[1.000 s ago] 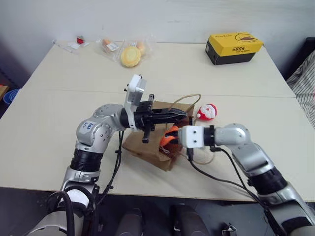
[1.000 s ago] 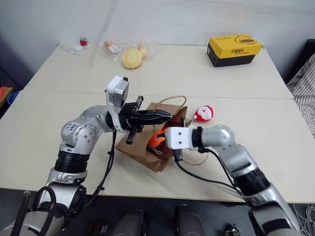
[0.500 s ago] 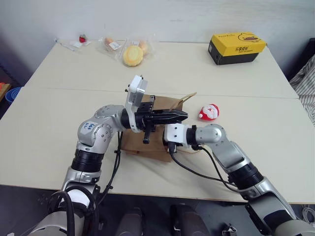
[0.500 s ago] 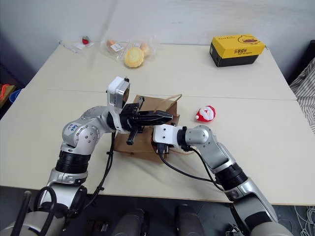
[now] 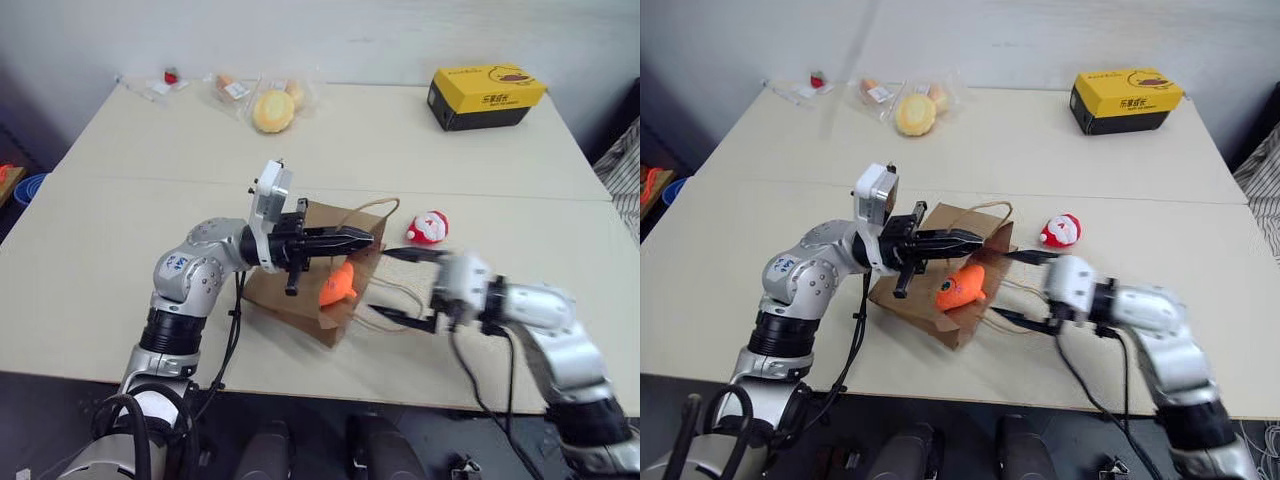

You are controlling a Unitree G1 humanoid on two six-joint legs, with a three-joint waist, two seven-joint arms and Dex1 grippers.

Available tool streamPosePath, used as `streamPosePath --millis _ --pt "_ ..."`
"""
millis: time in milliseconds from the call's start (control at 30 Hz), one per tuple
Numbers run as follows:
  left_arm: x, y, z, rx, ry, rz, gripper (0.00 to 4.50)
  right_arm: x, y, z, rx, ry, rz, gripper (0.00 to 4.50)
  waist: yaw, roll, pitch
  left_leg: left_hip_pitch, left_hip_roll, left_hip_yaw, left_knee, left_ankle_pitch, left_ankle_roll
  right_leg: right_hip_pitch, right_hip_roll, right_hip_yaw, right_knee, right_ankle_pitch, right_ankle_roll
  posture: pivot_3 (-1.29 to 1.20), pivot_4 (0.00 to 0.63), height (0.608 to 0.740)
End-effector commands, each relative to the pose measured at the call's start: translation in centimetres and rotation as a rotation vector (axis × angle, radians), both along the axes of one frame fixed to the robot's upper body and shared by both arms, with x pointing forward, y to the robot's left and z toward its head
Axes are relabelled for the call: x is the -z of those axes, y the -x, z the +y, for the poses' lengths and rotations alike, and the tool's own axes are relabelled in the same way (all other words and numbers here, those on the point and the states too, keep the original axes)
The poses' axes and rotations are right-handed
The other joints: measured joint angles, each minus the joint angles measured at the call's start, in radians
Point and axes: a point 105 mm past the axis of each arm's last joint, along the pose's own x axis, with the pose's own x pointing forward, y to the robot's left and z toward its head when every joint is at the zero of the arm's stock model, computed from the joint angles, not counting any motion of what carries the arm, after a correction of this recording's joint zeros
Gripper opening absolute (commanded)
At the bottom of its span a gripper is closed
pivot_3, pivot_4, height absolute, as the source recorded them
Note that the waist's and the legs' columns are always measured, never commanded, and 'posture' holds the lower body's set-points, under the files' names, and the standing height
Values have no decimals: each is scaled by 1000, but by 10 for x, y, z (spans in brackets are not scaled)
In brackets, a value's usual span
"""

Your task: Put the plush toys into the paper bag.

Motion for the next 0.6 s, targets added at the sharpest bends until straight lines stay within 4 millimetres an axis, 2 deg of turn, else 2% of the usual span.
streamPosePath --millis 33,67,133,200,300,367,467,600 --pt "-13 12 9 38 16 -46 0 0 19 -48 185 3 -44 4481 1 0 0 0 0 0 0 0 0 0 0 0 0 0 0 0 150 740" --pt "-12 12 12 35 7 -48 0 5 25 -61 242 8 -37 4481 3 0 0 1 0 0 0 0 0 1 0 0 0 0 0 0 150 740" --pt "-12 10 18 20 -12 -53 0 20 39 -100 444 -18 -13 4481 2 0 0 1 0 1 -1 0 0 1 0 1 0 0 0 0 150 740" --pt "-13 9 21 13 -27 -58 0 35 52 -122 565 -14 26 4481 0 0 0 3 0 1 -1 0 0 2 0 1 -2 0 0 0 150 740" --pt "-16 5 25 -5 -36 -79 0 51 61 -135 646 77 48 4481 -8 0 0 5 0 3 -1 0 1 3 0 3 -1 0 0 0 150 740" --pt "-18 2 26 -24 -32 -95 0 48 53 -136 674 104 18 4481 -14 0 0 6 0 4 -1 0 1 3 1 4 0 0 0 0 150 740" --pt "-20 -3 26 -46 -27 -114 0 31 24 -125 649 116 -32 4481 -29 1 0 7 0 5 0 0 0 3 1 5 2 0 0 0 150 740" --pt "-16 -7 26 -74 -75 -249 0 15 -27 -81 460 202 -67 4481 -32 1 0 7 0 5 0 0 0 1 2 5 3 0 0 0 150 740"
